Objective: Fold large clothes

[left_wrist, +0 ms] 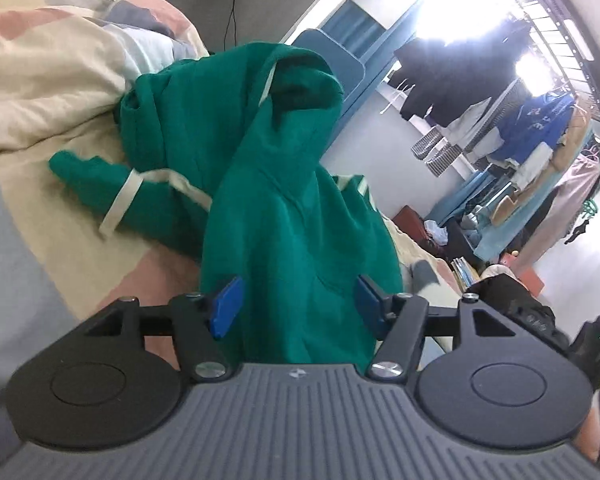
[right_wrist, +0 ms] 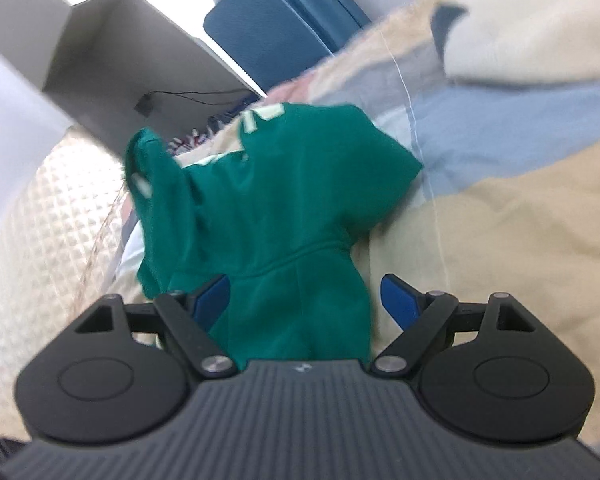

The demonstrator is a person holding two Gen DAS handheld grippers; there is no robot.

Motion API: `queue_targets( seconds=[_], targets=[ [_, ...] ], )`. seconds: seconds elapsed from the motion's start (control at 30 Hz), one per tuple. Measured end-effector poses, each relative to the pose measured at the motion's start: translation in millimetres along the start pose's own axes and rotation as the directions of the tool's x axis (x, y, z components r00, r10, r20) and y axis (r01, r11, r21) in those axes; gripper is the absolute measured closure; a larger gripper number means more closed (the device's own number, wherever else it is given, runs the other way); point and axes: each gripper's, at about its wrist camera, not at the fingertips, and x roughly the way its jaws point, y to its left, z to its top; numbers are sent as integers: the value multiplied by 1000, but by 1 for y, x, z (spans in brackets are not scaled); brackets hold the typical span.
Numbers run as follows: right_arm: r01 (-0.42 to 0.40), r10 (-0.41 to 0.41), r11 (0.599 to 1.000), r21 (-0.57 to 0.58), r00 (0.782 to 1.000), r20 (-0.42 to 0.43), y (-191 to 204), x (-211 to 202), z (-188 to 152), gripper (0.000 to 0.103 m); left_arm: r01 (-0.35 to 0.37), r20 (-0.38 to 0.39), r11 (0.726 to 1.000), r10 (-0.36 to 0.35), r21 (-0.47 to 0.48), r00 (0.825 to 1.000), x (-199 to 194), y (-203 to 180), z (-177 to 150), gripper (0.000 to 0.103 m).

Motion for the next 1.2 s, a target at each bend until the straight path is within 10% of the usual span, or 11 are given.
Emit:
queue_targets(
  seconds=[0.3,0.57,0.7,1.2],
  targets=[
    [-45,55,991,126,995,-79,-32,85,16,18,-80,1,992,80,96,997,93,9,69,36],
    [-151,163,982,117,981,-109,-43,123,30,50,-31,10,999,31,7,999,156,27,102,38],
    [-173,171,985,-18,982,-81,-26,116,38,83,-25,-21,998,26,50,999,165,12,108,81],
    [-503,525,847,-173,841,129,10,-43,50,89,164,143,987,-161,-7,977,-32,-21,58,87]
  ],
)
